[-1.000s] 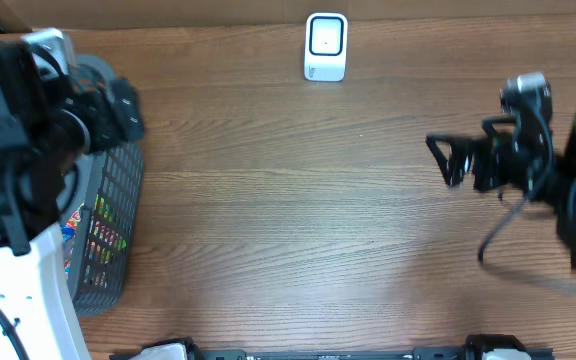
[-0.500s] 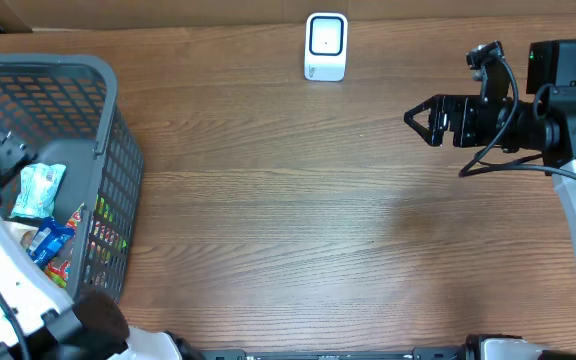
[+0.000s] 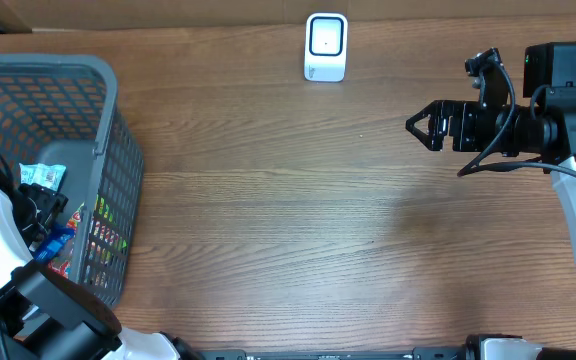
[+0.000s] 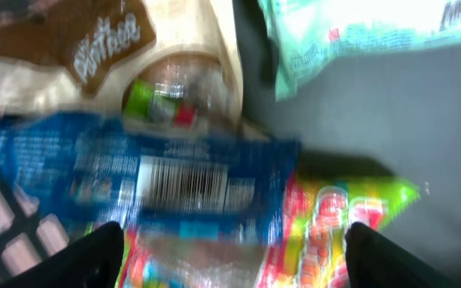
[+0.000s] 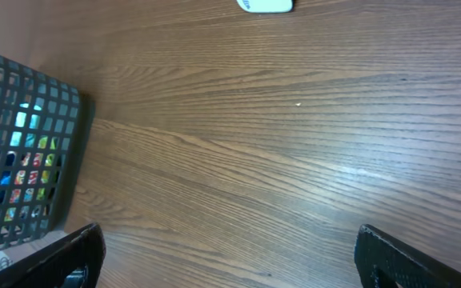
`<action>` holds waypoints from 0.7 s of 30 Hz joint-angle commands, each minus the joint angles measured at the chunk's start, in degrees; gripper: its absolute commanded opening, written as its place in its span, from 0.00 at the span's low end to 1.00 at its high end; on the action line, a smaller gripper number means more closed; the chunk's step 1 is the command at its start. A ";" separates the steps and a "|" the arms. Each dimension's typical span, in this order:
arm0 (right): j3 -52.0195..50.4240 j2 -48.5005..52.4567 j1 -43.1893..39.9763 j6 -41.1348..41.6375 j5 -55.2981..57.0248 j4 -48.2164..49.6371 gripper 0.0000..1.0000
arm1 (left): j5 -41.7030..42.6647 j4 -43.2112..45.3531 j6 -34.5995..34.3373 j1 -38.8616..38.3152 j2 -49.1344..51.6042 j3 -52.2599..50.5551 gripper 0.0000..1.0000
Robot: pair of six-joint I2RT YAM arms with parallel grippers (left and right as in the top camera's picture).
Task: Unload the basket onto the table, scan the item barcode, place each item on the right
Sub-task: 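Reach the left gripper into the basket and grasp the blue bar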
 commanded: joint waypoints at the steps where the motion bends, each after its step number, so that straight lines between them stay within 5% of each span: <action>1: 1.53 0.07 0.24 -0.07 0.96 0.15 1.00 | -4.59 4.11 -1.36 -0.09 -0.48 -4.50 0.81; 8: 1.53 0.07 0.24 -0.07 0.96 0.39 1.00 | -9.55 7.67 -1.40 -0.09 -0.48 -9.57 0.84; 10: 1.53 0.07 0.24 -0.07 0.96 0.35 1.00 | -9.53 8.11 -1.38 -0.09 -0.48 -10.08 0.40; 12: 1.53 0.07 0.24 -0.07 0.96 0.35 1.00 | -8.90 8.07 -1.36 -0.09 -0.50 -9.94 0.08; 13: 1.51 0.07 0.24 -0.04 0.96 0.35 1.00 | -8.50 7.76 -1.36 -0.15 -0.50 -9.64 0.04; 21: 1.53 0.07 0.24 -0.02 0.96 0.61 1.00 | -1.38 -6.23 1.33 -0.35 -0.52 10.86 0.04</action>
